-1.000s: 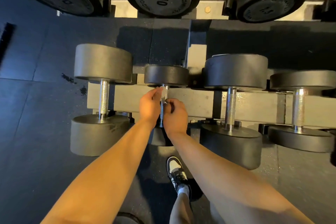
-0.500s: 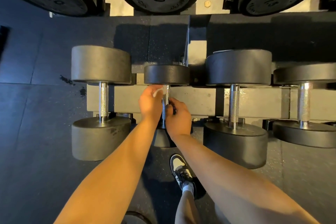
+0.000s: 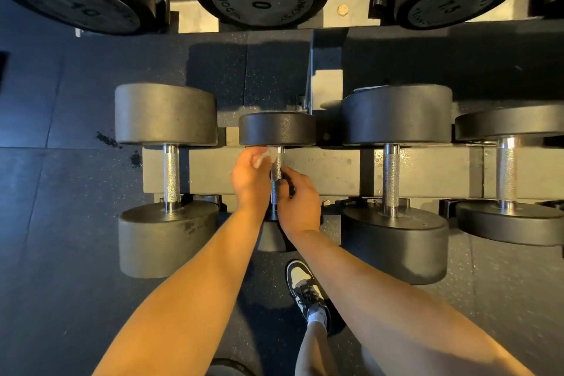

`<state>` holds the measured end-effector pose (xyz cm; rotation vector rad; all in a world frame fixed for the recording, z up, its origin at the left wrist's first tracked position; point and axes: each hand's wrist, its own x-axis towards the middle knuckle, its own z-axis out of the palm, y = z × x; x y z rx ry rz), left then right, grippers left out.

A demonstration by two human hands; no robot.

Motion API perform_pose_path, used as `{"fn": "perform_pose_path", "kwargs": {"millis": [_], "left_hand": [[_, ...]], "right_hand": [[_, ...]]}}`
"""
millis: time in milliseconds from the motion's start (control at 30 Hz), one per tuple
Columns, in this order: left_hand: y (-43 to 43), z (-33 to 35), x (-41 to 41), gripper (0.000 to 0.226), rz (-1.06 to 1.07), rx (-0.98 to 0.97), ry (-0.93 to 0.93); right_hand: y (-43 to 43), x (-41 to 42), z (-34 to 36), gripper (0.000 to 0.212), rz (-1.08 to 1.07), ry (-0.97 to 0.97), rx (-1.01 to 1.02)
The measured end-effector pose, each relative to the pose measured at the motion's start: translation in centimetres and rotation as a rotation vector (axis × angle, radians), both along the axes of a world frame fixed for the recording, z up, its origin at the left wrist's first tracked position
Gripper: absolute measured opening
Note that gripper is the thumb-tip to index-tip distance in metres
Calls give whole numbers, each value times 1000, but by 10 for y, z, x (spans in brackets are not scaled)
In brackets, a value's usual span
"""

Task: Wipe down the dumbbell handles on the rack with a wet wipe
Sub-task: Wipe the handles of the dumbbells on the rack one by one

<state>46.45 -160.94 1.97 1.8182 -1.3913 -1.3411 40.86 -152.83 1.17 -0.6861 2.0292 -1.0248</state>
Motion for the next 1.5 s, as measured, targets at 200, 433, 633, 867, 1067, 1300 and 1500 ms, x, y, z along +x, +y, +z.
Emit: {"fn": "perform_pose_path", "kwargs": {"millis": [200, 433, 633, 867, 1067, 1300, 1500], "left_hand": [[18, -8, 22, 24, -171, -25, -60], [0, -4, 10, 22, -68, -50, 25], [4, -8, 20, 21, -236, -39, -77], [19, -4, 34, 23, -283, -44, -122], [8, -1, 5, 25, -220, -119, -153], [38, 2, 23, 22, -248, -53, -188], [47, 1, 38, 22, -246, 132, -256]], "right_hand": [[1, 2, -3, 36, -5, -1, 0], [0, 2, -1, 34, -9, 4, 10], [1, 2, -1, 33, -29, 6, 8], [2, 3, 2, 36, -7, -3, 10], [0, 1, -2, 31, 11, 32, 20], [2, 2, -1, 21, 6, 20, 18], [13, -5, 5, 16, 57, -78, 51]]}}
